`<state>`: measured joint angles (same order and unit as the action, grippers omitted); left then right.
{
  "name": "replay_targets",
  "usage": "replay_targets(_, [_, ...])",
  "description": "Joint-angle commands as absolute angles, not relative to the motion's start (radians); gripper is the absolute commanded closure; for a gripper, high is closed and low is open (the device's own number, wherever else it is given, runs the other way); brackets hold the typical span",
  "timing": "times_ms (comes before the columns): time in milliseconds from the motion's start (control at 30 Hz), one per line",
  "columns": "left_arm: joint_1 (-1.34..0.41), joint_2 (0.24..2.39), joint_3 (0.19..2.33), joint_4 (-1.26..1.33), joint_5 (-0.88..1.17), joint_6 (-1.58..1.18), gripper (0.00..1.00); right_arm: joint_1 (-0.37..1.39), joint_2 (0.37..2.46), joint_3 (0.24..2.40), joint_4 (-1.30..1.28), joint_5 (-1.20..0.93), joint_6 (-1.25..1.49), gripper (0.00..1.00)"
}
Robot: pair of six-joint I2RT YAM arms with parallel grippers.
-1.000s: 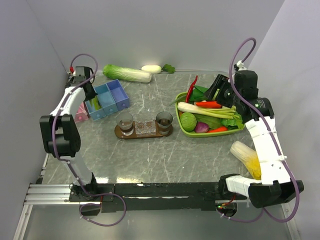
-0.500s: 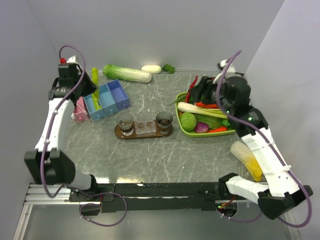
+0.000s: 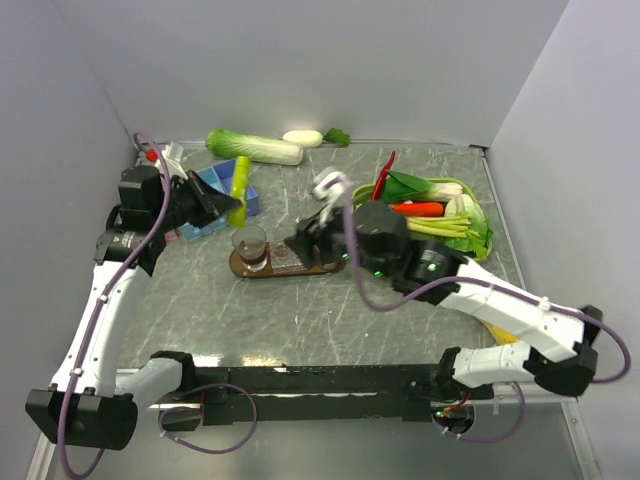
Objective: Prepare toiletry sets of a toothbrush and toothpaste on the tray
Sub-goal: Pick up the toothpaste from the storage box.
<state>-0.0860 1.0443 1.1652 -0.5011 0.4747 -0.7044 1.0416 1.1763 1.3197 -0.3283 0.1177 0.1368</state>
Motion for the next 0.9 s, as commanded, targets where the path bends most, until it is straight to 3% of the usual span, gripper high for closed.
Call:
replay_targets(0, [-0.132, 0.983, 1.109, -0.365, 0.601, -0.923, 0.99, 1.204, 1.264, 1.416, -0.327, 0.377, -0.083, 0.33])
replay_targets(300, [-0.199, 0.960, 1.000, -0.289, 0.637, -1.166, 0.99, 1.362, 1.495, 1.505, -0.281, 0.687, -0.307, 0.30])
replay_targets(733, [-0.226, 0.933, 0.956, -0.253, 0.623, -1.276, 0.99, 1.371, 1.640, 1.502, -0.052, 0.833, -0.528, 0.31])
replay_targets(867, [-0.230, 0.936, 0.950, -0.264, 0.620, -1.278, 0.99, 1.373, 1.669, 1.496, -0.005, 0.861, -0.590, 0.36])
